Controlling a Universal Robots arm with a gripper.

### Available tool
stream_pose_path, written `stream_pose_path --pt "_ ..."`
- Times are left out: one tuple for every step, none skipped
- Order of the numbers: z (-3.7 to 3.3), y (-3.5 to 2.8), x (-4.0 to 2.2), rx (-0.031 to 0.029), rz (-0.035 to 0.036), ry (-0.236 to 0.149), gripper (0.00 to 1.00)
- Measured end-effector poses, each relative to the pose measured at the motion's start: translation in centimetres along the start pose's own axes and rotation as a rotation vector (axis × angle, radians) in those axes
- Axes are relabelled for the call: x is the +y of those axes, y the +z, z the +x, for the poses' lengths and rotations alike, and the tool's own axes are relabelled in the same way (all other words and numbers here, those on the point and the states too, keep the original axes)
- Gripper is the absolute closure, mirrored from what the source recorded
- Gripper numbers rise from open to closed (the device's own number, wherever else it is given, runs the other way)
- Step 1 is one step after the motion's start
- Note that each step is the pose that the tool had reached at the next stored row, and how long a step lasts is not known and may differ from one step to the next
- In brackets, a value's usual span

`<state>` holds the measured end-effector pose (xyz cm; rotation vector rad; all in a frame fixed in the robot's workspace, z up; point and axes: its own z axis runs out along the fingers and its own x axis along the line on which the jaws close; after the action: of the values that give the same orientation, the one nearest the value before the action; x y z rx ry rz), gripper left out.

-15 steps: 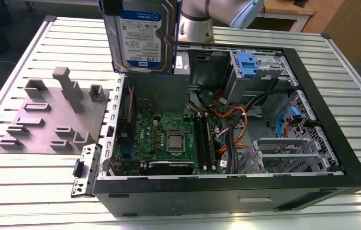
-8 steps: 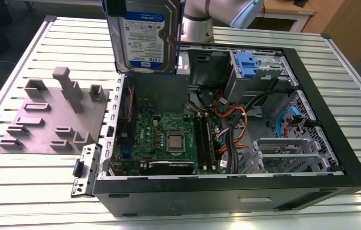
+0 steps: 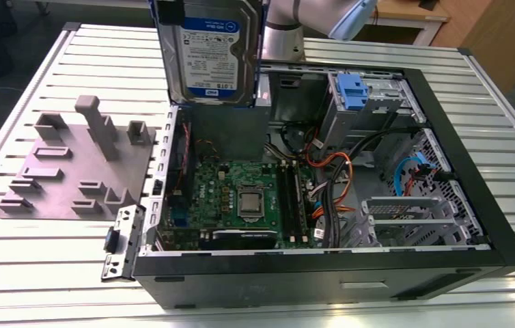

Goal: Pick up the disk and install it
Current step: 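Pick up the disk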

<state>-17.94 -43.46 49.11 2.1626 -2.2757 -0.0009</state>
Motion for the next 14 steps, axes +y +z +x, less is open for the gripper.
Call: stream_pose_path --pt "-0.01 0.0 -0.06 0.0002 -0.0001 0.0 0.64" --pt "-0.01 0.01 -0.14 0.0002 -0.0002 0.0 0.64" --pt "-0.02 0.03 -0.26 0.0002 -0.0001 0.0 0.64" --pt "-0.02 0.04 -0.4 0.0001 0.0001 0.0 0.64" --pt "-0.03 0.06 -0.55 0.0002 0.0002 0.0 0.64" --pt "-0.04 0.08 -0.7 0.0001 0.0005 0.0 0.64" --pt "-0.05 0.1 -0.85 0.0 0.0009 0.0 0.64" --pt "-0.06 0.12 -1.0 0.0 0.0011 0.0 0.64" --pt "-0.06 0.14 -1.17 0.0001 0.0013 0.0 0.64" --pt "-0.07 0.16 -1.36 0.0 0.0015 0.0 0.64" --pt "-0.08 0.17 -1.57 0.0 0.0016 0.0 0.64" --pt "-0.09 0.18 -1.76 0.0 0.0016 0.0 0.64" --pt "-0.08 0.19 -1.91 0.0 0.0018 0.0 0.64" --pt "-0.06 0.21 -2.01 0.0 0.0019 0.0 0.64"
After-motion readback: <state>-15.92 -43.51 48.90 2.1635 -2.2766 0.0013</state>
